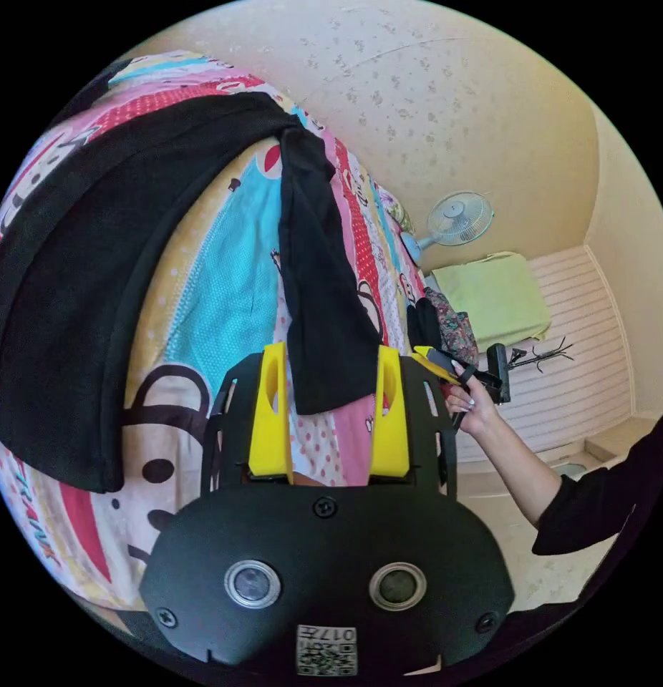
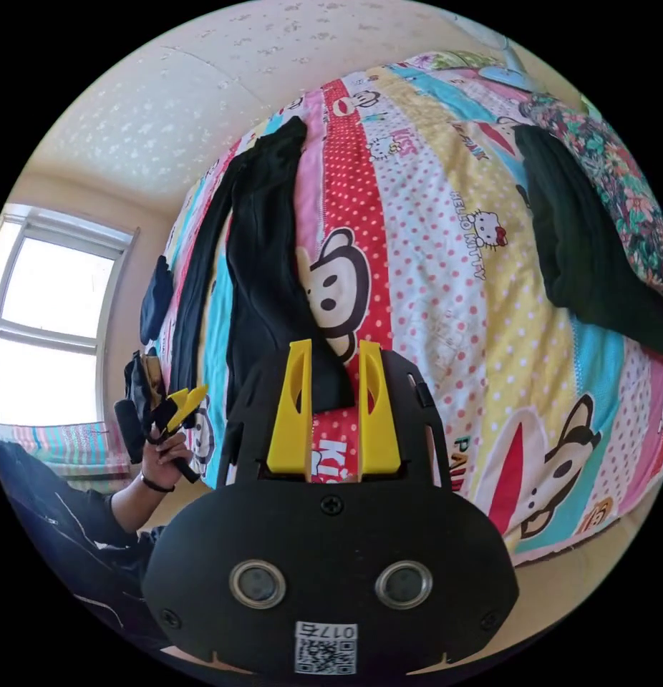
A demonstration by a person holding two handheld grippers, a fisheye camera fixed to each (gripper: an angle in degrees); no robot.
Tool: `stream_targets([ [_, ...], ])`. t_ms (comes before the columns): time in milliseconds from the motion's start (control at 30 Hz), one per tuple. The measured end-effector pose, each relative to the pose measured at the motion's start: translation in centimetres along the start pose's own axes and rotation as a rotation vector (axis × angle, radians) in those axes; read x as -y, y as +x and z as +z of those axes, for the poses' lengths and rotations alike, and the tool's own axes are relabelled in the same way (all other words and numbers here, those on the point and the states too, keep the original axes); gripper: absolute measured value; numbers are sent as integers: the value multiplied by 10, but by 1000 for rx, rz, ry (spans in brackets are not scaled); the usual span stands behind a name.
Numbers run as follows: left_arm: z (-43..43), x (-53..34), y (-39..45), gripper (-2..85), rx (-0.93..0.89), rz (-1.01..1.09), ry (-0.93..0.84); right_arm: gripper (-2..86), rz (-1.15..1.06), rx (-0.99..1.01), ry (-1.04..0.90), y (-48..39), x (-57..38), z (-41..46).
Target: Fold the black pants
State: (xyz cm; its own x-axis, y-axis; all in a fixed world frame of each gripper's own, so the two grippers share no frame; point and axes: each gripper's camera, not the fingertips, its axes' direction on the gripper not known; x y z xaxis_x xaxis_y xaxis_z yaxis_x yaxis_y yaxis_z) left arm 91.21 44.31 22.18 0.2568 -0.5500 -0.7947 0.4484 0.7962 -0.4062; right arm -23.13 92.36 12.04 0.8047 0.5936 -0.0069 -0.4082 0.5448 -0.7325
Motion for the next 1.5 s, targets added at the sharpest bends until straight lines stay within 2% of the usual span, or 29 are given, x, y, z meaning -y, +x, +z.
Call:
stream_targets([
  [33, 8, 0, 8, 165, 37, 9, -17, 95, 5, 21, 4, 4, -6, 5],
  [100, 42, -2, 40, 153, 269, 63, -122, 93, 17, 10, -19, 7, -17, 18],
  [200, 52, -9, 73, 103, 471, 84, -85, 89, 56, -6, -42, 11, -42, 41],
  [267, 54, -7, 85, 66, 489, 126, -144, 83, 98, 87, 9, 16, -63, 44],
  [367, 26, -5, 87, 42, 450, 103, -204, 79, 123, 154, 26, 23, -83, 41],
  [533, -50, -25, 89, 39, 472, 9, -36, 80, 92, 204, 77, 17, -105, 37],
  [667, -49, -24, 55, 51, 430, -55, -116, 90, 84, 366, -44, 11, -112, 65],
  [800, -58, -20, 24, 69, 277, -83, -129, 64, 122, 293, -59, 8, -121, 71],
  [933, -63, -26, 18, 65, 290, -41, -106, 42, 128, 370, -196, 10, -116, 72],
  [1000, -63, -17, 26, 40, 292, 34, -237, 38, 137, 286, -244, 1, -117, 57],
  [1067, -68, -10, 31, 35, 224, 70, -327, 35, 87, 200, -208, -20, -117, 14],
  [1167, -103, -16, 49, 30, 130, 129, -285, 33, 10, 179, -136, -43, -120, -33],
  [1233, -120, -25, 59, 33, 163, 176, -262, 33, 15, 179, -136, -44, -125, -38],
  [1333, -119, -48, 42, 36, 221, 119, -241, 33, -6, 91, -169, -25, -134, -5],
  [1400, -99, -69, 6, 41, 298, 4, -286, 34, -3, 48, -185, -6, -143, 25],
  [1433, -98, -74, -1, 44, 271, -2, -271, 36, 66, 104, -180, 12, -148, 37],
  [1500, -113, -95, -35, 52, 100, -26, -161, 38, 197, 283, -124, 41, -155, 37],
])
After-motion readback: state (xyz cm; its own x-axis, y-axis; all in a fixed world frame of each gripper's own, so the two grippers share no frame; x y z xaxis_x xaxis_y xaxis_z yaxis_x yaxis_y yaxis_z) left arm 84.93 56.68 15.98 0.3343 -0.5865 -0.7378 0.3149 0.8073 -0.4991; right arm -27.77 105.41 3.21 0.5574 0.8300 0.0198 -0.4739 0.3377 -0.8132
